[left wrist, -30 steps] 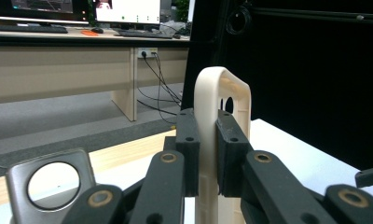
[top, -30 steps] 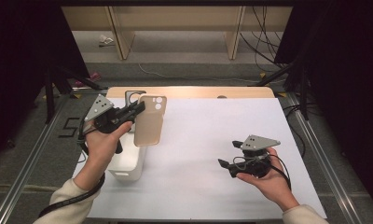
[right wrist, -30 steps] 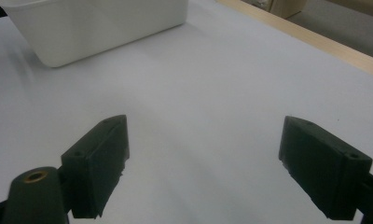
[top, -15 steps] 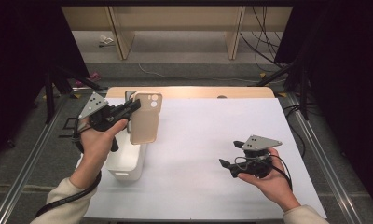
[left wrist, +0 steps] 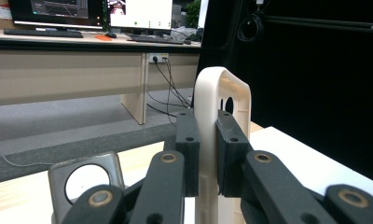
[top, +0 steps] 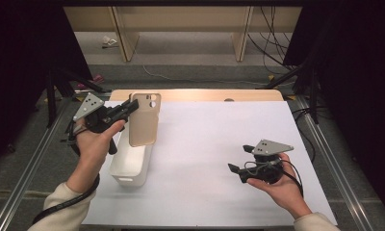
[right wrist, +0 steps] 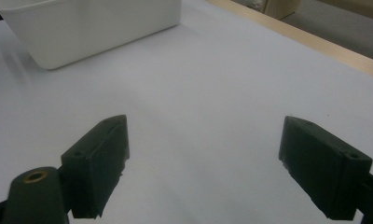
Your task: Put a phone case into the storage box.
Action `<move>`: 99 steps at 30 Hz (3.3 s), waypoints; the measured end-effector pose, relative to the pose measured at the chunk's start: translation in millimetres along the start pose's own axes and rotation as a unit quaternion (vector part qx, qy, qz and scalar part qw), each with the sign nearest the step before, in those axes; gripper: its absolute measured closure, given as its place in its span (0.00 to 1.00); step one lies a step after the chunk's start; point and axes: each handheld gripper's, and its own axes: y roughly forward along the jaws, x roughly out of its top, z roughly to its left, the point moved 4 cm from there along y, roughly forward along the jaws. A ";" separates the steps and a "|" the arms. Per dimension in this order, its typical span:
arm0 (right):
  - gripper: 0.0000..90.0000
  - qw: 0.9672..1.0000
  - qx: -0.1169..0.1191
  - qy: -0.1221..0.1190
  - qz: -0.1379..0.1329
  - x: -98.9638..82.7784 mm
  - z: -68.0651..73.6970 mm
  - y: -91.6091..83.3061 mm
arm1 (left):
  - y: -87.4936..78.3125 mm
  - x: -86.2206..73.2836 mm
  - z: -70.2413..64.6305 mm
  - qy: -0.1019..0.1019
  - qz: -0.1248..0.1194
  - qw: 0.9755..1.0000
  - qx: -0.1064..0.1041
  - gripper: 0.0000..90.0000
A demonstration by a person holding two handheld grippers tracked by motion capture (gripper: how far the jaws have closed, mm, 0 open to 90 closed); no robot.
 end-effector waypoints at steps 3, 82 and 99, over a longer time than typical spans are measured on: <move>0.19 1.000 -0.001 0.001 0.000 -0.4 -0.2 -0.8 | -0.4 -0.3 2.2 -0.001 0.000 1.000 0.001 0.90; 0.19 1.000 -0.006 0.019 -0.007 -4.3 -4.6 -9.5 | 21.9 -13.0 56.9 -0.024 0.010 1.000 0.007 0.90; 0.19 1.000 -0.005 0.019 -0.007 -4.7 -4.8 -9.5 | 30.9 -20.8 71.1 -0.023 0.036 0.999 0.017 0.90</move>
